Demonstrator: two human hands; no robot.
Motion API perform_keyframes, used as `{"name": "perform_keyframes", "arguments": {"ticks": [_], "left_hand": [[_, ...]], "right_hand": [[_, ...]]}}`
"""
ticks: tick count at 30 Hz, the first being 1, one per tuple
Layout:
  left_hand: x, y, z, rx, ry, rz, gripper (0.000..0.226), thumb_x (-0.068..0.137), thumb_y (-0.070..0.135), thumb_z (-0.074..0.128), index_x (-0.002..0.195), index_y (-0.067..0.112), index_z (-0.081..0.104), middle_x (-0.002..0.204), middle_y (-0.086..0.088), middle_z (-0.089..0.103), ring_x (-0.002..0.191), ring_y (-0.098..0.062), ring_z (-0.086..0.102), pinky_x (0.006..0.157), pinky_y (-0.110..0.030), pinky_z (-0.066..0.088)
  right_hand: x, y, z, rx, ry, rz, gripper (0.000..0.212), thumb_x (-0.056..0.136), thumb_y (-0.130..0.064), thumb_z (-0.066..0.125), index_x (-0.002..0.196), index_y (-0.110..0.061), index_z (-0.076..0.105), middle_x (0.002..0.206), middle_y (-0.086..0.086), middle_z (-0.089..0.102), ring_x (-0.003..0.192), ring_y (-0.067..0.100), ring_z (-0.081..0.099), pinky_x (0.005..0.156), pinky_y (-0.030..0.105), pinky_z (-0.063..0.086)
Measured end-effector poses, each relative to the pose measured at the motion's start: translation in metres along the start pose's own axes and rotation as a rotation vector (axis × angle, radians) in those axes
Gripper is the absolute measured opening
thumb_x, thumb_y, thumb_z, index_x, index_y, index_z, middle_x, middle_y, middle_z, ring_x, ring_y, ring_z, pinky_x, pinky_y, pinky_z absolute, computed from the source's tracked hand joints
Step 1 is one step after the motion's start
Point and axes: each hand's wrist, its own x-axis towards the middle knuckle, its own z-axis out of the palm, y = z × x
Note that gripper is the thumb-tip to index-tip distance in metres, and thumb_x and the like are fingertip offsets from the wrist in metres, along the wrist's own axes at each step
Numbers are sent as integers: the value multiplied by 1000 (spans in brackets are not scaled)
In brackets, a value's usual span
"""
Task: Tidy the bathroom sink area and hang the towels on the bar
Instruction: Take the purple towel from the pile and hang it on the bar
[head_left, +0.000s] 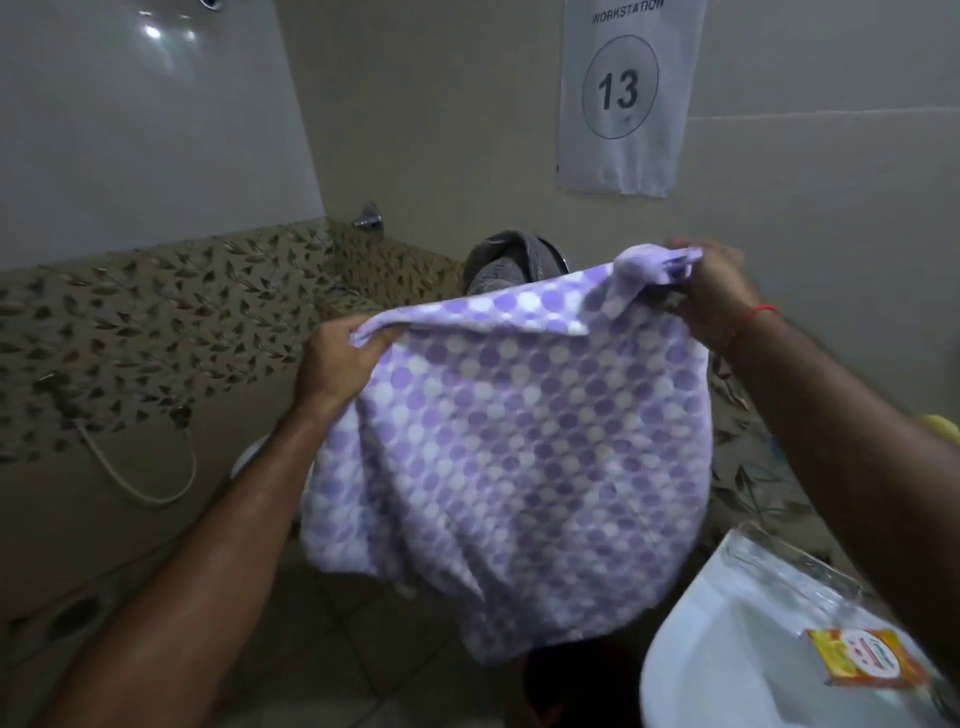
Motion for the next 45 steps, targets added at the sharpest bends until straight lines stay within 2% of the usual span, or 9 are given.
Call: {"name": "perform_keyframes", "arguments": {"ticks": [5, 11, 15, 19, 26, 29, 34, 42, 45], "left_hand": [[23, 37, -12, -36, 85, 80, 47, 73, 59, 65, 81, 13, 68, 72, -3, 66, 63, -4, 51, 56, -14, 39], [23, 14, -24, 384, -141, 246, 60, 69, 82, 64, 101, 31, 67, 85, 10, 72, 77, -14, 66, 68, -31, 52], [10, -68, -33, 433, -556, -125, 48, 74, 60, 79, 104, 23, 77, 105, -6, 77, 100, -25, 71, 85, -36, 54], [-5, -112, -28, 207, -321, -291, 8, 90, 40, 74, 83, 36, 75, 86, 10, 71, 103, -22, 70, 73, -23, 44], [4, -89, -41, 150, 163, -128, 52, 75, 71, 66, 100, 26, 74, 108, -19, 72, 96, -17, 68, 84, -35, 52], [-5, -87, -48, 292, -797, -614, 50, 65, 76, 69, 81, 28, 73, 93, 2, 79, 76, 5, 67, 61, -11, 48], [-12, -45, -12, -197, -810, -859, 56, 80, 48, 75, 119, 8, 72, 106, -14, 78, 96, -32, 76, 88, -49, 61], [-22, 102, 64, -854, -1187, -761, 58, 88, 66, 61, 79, 10, 70, 79, -11, 73, 81, -25, 68, 80, -39, 54], [-24, 110, 50, -754, -1309, -702, 24, 87, 38, 68, 86, 14, 73, 87, -8, 66, 75, -21, 65, 69, -40, 56]], "right_hand": [[-1, 9, 5, -763, -226, -341, 39, 78, -12, 58, 117, -6, 57, 108, 15, 67, 99, 29, 64, 86, 42, 48], [6, 5, -16, -1068, 369, -288, 51, 94, -48, 48, 110, -3, 67, 110, 33, 65, 105, 51, 62, 88, 51, 50], [9, -5, -37, -865, 579, -253, 67, 98, -53, 38, 107, 8, 66, 109, 40, 61, 103, 52, 60, 87, 50, 48], [14, 2, -41, -849, 426, -306, 54, 102, -36, 44, 94, 13, 67, 95, 47, 58, 101, 47, 62, 94, 50, 44], [39, 18, -60, -553, 445, -113, 51, 90, -48, 47, 84, 0, 63, 78, 18, 52, 76, 19, 52, 68, 33, 39], [46, 36, -66, -556, 425, -66, 29, 83, -34, 50, 82, -9, 63, 74, 13, 52, 79, 20, 52, 64, 36, 39], [35, 62, -29, -503, 230, 34, 20, 91, -29, 62, 94, -10, 69, 86, 10, 58, 79, 19, 54, 62, 25, 47], [-111, 59, 102, -603, -440, -696, 20, 100, -25, 57, 95, -7, 64, 88, -7, 56, 80, 6, 51, 74, 24, 43], [-111, 58, 74, -373, -656, -390, 24, 101, -14, 52, 108, -2, 72, 116, 1, 68, 113, 13, 63, 101, 26, 48]]}}
